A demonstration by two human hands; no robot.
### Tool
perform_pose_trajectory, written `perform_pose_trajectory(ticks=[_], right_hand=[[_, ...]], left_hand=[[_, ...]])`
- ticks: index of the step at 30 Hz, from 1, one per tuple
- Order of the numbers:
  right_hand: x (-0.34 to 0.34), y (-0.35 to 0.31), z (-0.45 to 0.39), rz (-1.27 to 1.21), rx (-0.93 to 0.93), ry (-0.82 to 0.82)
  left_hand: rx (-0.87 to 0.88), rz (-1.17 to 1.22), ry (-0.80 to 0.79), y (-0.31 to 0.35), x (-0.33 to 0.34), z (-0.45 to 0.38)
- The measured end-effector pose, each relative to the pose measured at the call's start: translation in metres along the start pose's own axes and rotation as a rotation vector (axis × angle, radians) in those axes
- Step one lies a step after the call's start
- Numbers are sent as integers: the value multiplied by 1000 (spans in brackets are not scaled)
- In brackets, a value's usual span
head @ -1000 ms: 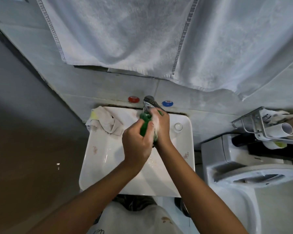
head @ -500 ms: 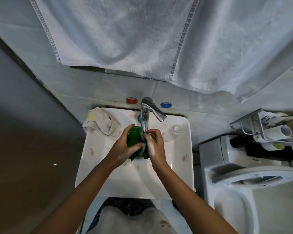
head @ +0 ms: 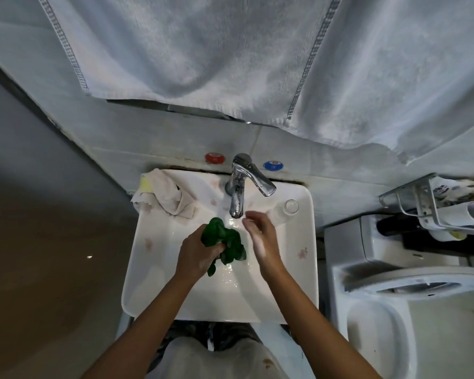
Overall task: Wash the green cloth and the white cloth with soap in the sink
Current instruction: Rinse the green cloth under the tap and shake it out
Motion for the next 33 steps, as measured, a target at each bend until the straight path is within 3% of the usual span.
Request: perform_pose_trajectory(ticks=[4, 12, 16, 19, 22, 24, 27, 30, 33], right_hand=[[-12, -32, 1, -88, -190, 34], [-6, -74, 1, -61, -288, -27], [-17, -50, -7, -2, -309, 135], [-23, 8, -11, 23, -166, 333], [-7, 58, -33, 46, 100, 167], [4, 69, -46, -82, 183, 52], [10, 72, -60, -197, 147, 27], [18, 71, -68, -190, 113, 29], [26, 73, -74, -245, 118, 22]], left_hand=[[-58, 18, 51, -19, -2, -12], [-41, -14, 38, -7, 11, -33], [-30, -32, 16, -6, 19, -43], [-17, 35, -5, -8, 25, -48], [10, 89, -54, -4, 33, -48], [43, 104, -82, -3, 37, -50], [107, 164, -89, -1, 40, -60], [95, 308, 14, -3, 34, -72], [78, 69, 182, -6, 20, -79]])
Point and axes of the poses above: each hand's wrist, its own z-axis away from the middle knuckle, its own x-axis out of the palm, y = z × x, the point moved 6 cm from there along -z, towards the middle knuckle, and after that the axes turned 15 degrees about -y, right-handed, at the moved point
